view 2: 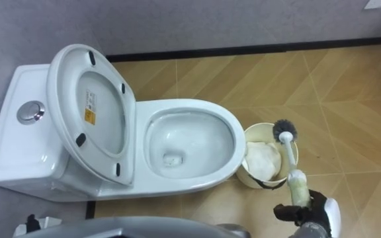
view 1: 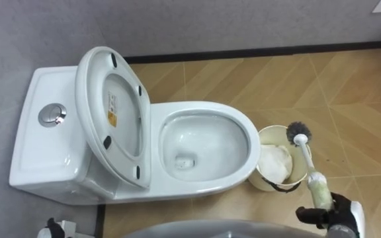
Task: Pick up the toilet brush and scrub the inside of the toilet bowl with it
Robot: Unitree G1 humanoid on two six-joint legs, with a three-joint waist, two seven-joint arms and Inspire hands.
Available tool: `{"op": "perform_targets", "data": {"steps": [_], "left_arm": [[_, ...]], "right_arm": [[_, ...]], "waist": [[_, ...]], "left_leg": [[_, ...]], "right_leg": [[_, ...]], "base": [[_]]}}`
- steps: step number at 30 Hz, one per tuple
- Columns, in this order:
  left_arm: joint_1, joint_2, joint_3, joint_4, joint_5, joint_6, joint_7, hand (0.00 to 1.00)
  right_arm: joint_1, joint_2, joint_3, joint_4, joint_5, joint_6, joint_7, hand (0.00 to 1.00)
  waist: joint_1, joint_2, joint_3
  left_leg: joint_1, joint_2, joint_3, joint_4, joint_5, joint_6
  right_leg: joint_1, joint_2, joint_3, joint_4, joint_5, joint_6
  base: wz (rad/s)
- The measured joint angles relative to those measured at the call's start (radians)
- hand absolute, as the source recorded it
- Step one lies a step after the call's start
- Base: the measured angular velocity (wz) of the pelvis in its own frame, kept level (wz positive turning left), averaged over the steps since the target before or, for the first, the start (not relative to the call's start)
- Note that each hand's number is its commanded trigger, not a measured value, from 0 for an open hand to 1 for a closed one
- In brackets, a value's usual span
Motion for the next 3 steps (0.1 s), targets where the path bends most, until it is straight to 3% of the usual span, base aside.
{"op": "perform_targets", "data": {"steps": [3], "left_arm": [[-0.002,-0.001,0.0,0.0,0.001,0.012,-0.015,0.0]], "right_arm": [[-0.005,0.0,0.016,0.008,0.0,0.0,0.013,0.0]], "waist": [[0.002,0.002,-0.0002]], "left_leg": [[-0.003,0.0,-0.001,0.0,0.0,0.0]], "right_leg": [[-0.002,0.0,-0.001,0.0,0.0,0.0]], "base": [[0.0]]}}
